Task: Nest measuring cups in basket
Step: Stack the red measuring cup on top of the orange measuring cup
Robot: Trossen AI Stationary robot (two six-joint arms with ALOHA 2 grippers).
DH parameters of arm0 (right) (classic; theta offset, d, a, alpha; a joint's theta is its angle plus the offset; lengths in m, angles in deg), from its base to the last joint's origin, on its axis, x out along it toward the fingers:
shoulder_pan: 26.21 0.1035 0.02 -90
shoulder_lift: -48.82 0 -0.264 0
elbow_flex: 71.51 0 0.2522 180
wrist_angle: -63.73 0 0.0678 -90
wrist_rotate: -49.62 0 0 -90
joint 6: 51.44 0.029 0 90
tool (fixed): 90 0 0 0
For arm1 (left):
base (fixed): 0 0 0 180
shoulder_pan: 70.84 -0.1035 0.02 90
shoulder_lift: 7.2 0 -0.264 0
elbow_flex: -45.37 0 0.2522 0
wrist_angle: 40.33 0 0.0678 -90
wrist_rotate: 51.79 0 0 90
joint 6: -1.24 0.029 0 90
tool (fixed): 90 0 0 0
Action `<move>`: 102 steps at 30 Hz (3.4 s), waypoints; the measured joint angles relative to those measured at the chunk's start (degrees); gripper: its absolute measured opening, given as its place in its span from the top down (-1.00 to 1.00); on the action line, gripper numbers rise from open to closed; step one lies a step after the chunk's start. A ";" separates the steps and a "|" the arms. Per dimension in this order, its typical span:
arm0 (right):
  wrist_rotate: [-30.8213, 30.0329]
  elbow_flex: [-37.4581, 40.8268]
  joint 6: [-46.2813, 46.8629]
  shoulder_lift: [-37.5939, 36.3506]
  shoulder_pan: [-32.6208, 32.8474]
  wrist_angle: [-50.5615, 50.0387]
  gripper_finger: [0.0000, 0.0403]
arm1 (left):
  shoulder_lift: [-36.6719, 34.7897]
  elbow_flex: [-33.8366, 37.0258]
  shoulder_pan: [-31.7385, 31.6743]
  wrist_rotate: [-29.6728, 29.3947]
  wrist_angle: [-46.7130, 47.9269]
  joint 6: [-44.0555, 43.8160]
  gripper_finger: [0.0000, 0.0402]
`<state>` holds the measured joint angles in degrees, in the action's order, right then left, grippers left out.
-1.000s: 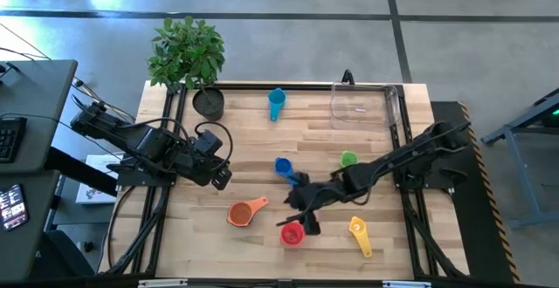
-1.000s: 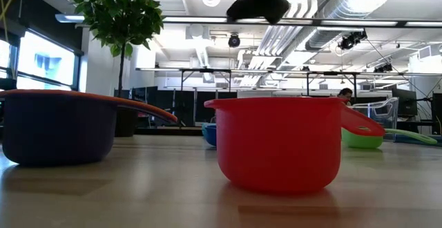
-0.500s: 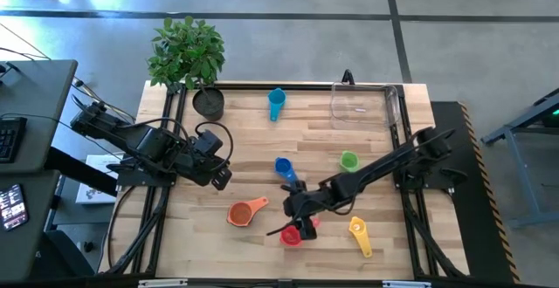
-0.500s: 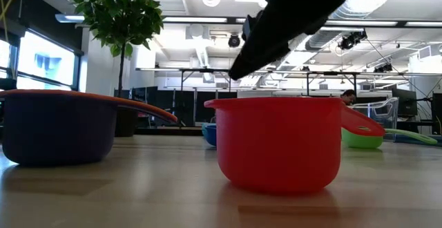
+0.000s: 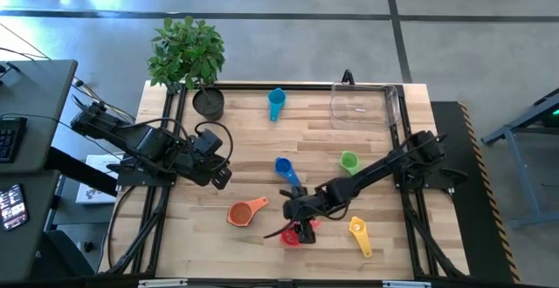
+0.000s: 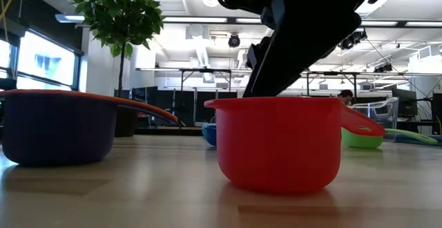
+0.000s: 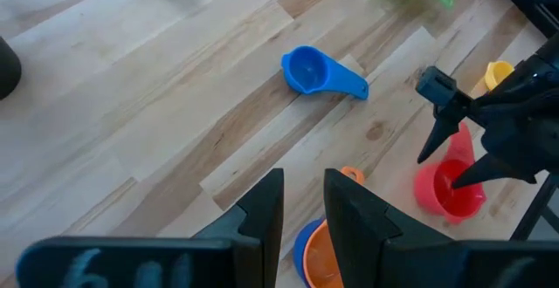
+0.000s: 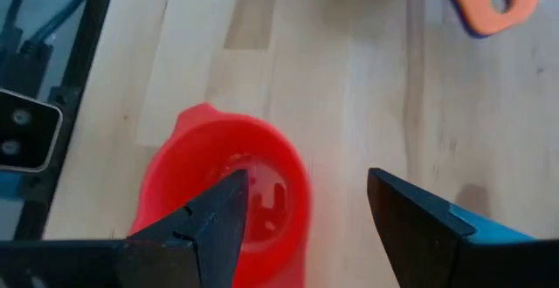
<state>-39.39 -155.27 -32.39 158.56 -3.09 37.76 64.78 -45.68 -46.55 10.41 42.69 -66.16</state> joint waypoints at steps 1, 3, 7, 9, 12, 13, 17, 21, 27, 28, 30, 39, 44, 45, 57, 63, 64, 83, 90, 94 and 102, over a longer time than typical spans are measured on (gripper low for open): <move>-0.01 0.00 0.39 0.14 0.14 -0.10 -0.12 | 0.00 -0.01 0.00 0.01 0.00 0.16 0.63; -0.12 0.00 1.28 0.29 0.33 -0.21 -0.11 | 0.00 0.00 0.00 -0.01 -0.02 0.18 0.63; -1.47 0.01 1.94 0.29 0.56 -1.01 -0.05 | 0.00 0.00 0.00 -0.01 -0.02 0.53 0.63; -1.54 0.02 2.22 0.29 0.56 -1.40 0.01 | 0.00 0.00 0.00 -0.01 -0.02 0.83 0.63; -1.57 0.04 3.08 0.29 0.56 -2.12 0.13 | 0.00 -0.01 0.00 -0.01 -0.02 1.25 0.63; -1.57 0.04 3.21 0.29 0.56 -2.16 0.17 | 0.00 0.00 0.00 -0.01 -0.04 1.25 0.63; -1.50 0.04 3.27 0.29 0.56 -2.53 0.31 | 0.00 0.00 0.00 -0.01 -0.04 1.62 0.63; -1.44 0.04 4.18 0.29 0.56 -2.70 0.42 | 0.00 -0.01 0.00 -0.01 -0.04 1.66 0.63; -1.44 0.07 5.14 0.29 0.56 -3.30 0.65 | 0.00 -0.02 0.00 -0.01 -0.04 1.66 0.63; -1.44 0.07 5.14 0.29 0.56 -3.30 0.70 | 0.00 -0.02 0.00 -0.01 -0.04 1.66 0.63; -1.44 0.07 5.15 0.29 0.56 -3.30 0.81 | 0.00 -0.01 0.00 -0.01 -0.04 1.66 0.63; -0.02 0.04 8.13 0.27 -0.22 -3.36 0.98 | 0.00 0.00 0.00 0.07 -0.03 1.66 0.63; 1.17 -2.92 8.39 0.27 -1.45 -3.59 0.99 | 0.00 -0.02 0.00 0.17 -0.04 1.47 0.63; 1.20 -3.99 8.39 0.25 -1.76 -3.97 0.99 | 0.00 -0.02 0.00 0.19 -0.04 1.45 0.63; -2.40 -18.49 4.91 0.19 -6.35 -12.70 1.00 | 0.00 -0.02 -0.80 0.23 -0.02 -1.13 0.63; -2.40 -22.40 1.33 0.19 -8.74 -12.59 1.00 | -0.02 -0.02 -3.40 0.23 0.44 -1.02 0.63; -2.40 -22.88 0.75 0.19 -9.07 -12.40 1.00 | -0.02 -0.02 -3.97 0.23 0.67 -0.98 0.63; -1.40 -23.76 -3.65 3.06 -11.96 0.89 1.00 | -0.04 -0.04 -16.95 0.21 2.03 3.63 0.63; -0.03 -23.76 -3.67 6.77 -11.95 1.57 1.00 | -0.07 -0.07 -18.12 0.33 2.05 4.07 0.63; 1.31 -23.74 -3.55 8.66 -11.95 1.81 1.00 | -0.07 -0.07 -18.40 0.49 2.05 4.09 0.63; 4.26 -23.73 -2.05 11.69 -11.94 5.15 1.00 | -0.07 -0.07 -18.38 0.56 2.05 4.07 0.63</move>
<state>-35.13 -179.00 -34.44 170.26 -15.03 42.91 64.72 -45.75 -64.93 10.97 44.74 -62.09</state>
